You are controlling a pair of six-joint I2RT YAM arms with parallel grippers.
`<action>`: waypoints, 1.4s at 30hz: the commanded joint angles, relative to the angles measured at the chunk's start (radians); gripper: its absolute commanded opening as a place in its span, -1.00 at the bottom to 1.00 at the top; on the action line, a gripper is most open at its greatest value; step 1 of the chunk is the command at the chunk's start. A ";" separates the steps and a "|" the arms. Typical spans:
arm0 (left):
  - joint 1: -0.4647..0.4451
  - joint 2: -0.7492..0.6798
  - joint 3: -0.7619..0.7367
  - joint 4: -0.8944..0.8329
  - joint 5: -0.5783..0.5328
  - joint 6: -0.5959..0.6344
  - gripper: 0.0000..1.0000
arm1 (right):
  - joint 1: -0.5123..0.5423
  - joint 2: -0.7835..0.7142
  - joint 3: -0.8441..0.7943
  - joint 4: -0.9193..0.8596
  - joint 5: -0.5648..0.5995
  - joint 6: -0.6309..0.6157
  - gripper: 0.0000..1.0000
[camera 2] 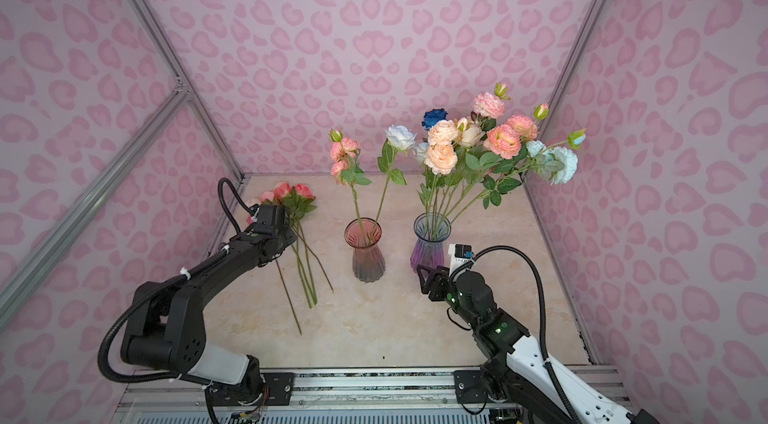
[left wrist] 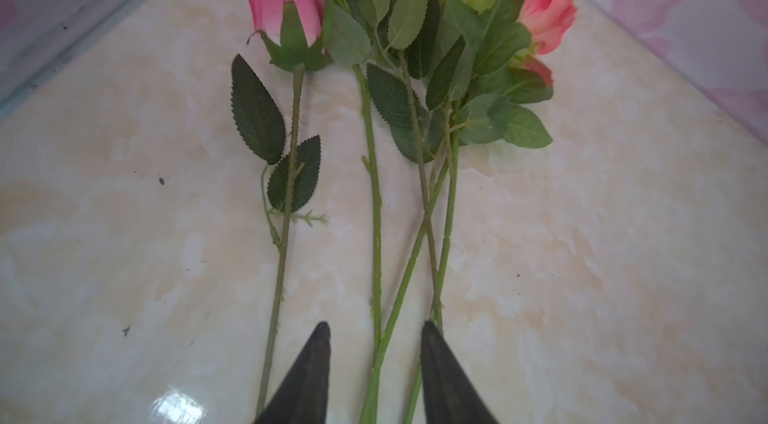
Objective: Arrange the flowers into the vase
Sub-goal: 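Move the left gripper back to the bunch and close on a pink rose stem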
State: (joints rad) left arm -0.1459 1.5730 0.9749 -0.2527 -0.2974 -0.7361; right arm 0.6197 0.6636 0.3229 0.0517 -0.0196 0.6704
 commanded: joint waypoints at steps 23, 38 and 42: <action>0.166 0.329 0.195 -0.183 0.076 -0.020 -0.47 | -0.001 -0.022 0.004 0.010 0.020 -0.044 0.42; 0.143 0.128 0.108 -0.222 -0.018 0.063 -0.94 | -0.011 -0.098 0.051 -0.085 0.016 -0.047 0.41; 0.112 -0.056 0.092 -0.301 -0.114 0.098 -0.94 | -0.011 -0.088 0.060 -0.084 0.020 -0.034 0.42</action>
State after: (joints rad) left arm -0.0212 1.5970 1.0729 -0.4820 -0.3199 -0.6754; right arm 0.6086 0.5674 0.3748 -0.0216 0.0013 0.6262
